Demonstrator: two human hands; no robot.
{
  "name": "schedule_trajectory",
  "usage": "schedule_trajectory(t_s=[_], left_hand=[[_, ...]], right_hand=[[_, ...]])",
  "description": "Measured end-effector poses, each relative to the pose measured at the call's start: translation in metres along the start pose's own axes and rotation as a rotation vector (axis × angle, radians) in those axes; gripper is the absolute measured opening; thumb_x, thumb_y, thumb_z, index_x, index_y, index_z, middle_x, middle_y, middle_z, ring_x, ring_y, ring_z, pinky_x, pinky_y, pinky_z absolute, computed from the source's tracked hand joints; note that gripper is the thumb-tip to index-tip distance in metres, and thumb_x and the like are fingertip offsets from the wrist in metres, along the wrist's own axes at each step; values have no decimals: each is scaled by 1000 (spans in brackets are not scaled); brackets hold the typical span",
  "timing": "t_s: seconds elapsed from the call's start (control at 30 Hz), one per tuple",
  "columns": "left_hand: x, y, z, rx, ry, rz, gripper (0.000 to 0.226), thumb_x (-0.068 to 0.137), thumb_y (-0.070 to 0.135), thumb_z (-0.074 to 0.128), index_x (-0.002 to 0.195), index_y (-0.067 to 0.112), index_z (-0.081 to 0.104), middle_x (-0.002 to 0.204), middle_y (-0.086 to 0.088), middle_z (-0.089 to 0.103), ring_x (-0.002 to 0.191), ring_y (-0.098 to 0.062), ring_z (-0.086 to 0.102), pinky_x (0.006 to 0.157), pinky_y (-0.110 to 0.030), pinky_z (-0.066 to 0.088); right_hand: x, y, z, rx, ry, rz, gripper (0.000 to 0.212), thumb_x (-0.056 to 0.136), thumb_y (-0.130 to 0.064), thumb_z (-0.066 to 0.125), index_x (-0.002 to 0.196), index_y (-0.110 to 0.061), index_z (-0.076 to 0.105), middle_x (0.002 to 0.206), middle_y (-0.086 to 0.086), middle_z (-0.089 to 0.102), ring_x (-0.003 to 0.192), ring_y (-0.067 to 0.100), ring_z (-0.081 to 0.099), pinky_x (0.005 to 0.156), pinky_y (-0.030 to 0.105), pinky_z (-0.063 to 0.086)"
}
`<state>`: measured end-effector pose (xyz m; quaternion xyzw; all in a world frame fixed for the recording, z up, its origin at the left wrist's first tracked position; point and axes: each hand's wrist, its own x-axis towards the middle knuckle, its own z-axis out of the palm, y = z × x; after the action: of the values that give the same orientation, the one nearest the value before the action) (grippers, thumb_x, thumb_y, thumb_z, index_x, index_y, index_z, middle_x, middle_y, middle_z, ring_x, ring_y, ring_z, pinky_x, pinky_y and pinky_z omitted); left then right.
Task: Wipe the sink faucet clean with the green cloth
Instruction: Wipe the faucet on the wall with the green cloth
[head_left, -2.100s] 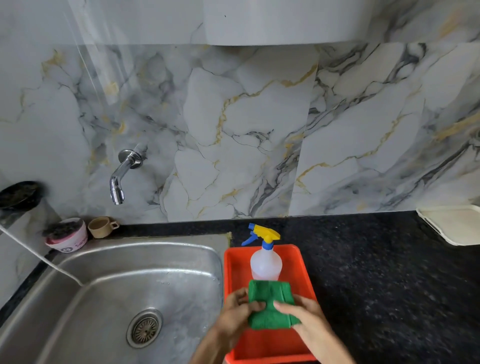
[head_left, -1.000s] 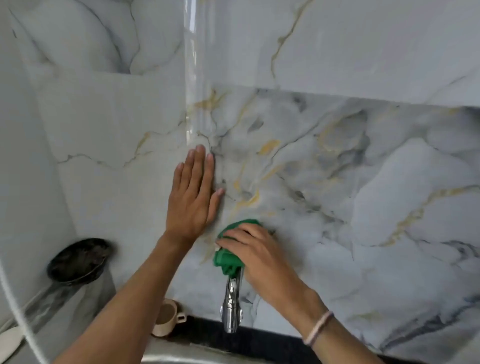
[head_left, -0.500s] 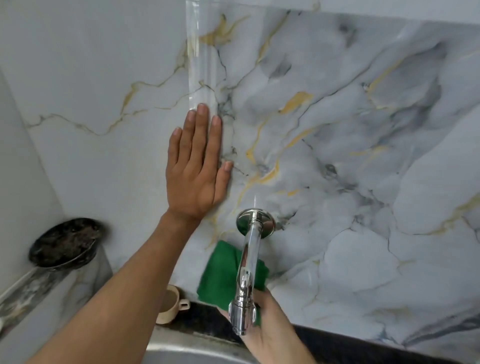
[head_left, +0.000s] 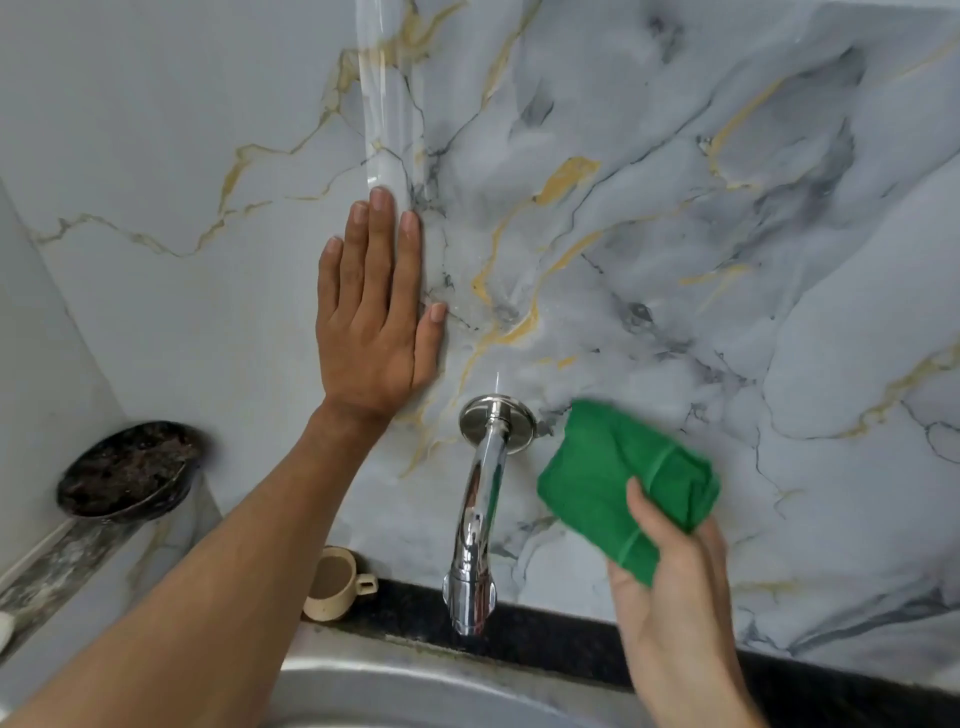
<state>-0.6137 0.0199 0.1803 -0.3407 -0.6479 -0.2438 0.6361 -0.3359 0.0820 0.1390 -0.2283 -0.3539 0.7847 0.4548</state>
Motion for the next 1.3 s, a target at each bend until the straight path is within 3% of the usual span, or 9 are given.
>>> schedule_trajectory(t_s=[0.1, 0.2, 0.27, 0.43, 0.63, 0.93, 1.1, 1.2, 1.3], left_hand=[[1, 0, 0, 3, -7, 0, 66, 106, 38, 21, 165, 9, 11, 166, -25, 32, 163, -22, 2, 136, -40, 8], [1, -2, 2, 10, -2, 5, 66, 106, 38, 22, 165, 9, 12, 167, -25, 31, 164, -23, 3, 137, -40, 8], [-1, -2, 2, 21, 5, 9, 67, 106, 38, 22, 165, 9, 13, 167, -24, 31, 164, -23, 3, 137, -40, 7], [-1, -2, 2, 5, 5, -1, 67, 105, 39, 22, 165, 11, 11, 166, -24, 32, 164, -23, 3, 136, -40, 9], [2, 1, -1, -25, -8, -11, 67, 105, 36, 25, 164, 6, 19, 163, -26, 35, 157, -35, 24, 134, -43, 14], [4, 2, -4, 0, -22, -22, 65, 104, 36, 25, 161, 4, 27, 162, -28, 38, 156, -38, 28, 131, -49, 24], [3, 1, -3, 22, -33, -26, 66, 105, 37, 23, 162, 5, 23, 164, -27, 35, 158, -35, 23, 134, -43, 13], [2, 1, -3, 23, -35, -22, 66, 105, 36, 23, 163, 5, 22, 164, -26, 34, 158, -34, 22, 135, -41, 9], [3, 2, -3, 13, -31, -26, 67, 105, 36, 24, 163, 5, 21, 164, -27, 34, 158, -36, 23, 135, -41, 10]], right_hand=[[-7, -6, 34, -629, -293, -328, 37, 95, -11, 66, 113, -43, 74, 107, -1, 78, 104, 16, 72, 87, 38, 62], [-19, 12, 58, -1328, -665, -445, 60, 94, -62, 54, 146, -33, 52, 159, -7, 39, 148, 8, 34, 121, 34, 37], [-18, 12, 71, -1455, -597, -478, 79, 85, -88, 30, 130, -33, 65, 149, -11, 47, 138, 6, 37, 116, 38, 40], [-12, 22, 102, -1755, -333, -608, 52, 90, -59, 53, 130, -28, 60, 131, 1, 52, 125, 24, 43, 104, 43, 42], [-41, 45, 84, -1741, -300, -674, 61, 88, -38, 58, 145, -18, 58, 167, 20, 33, 158, 40, 20, 118, 63, 37], [-75, 92, 4, -1387, -364, -1070, 62, 79, -5, 80, 139, -14, 65, 154, 31, 45, 149, 49, 38, 107, 55, 55], [-105, 97, -53, -782, -389, -477, 91, 67, 3, 83, 146, -34, 57, 155, 3, 58, 129, 14, 67, 98, 20, 59], [-67, 78, -46, -26, 14, 408, 77, 62, -18, 87, 137, -19, 68, 137, 18, 71, 118, 38, 73, 107, 61, 53], [-18, 54, -11, 121, -201, 720, 89, 65, -81, 67, 121, -12, 77, 129, 24, 74, 120, 46, 70, 111, 76, 39]])
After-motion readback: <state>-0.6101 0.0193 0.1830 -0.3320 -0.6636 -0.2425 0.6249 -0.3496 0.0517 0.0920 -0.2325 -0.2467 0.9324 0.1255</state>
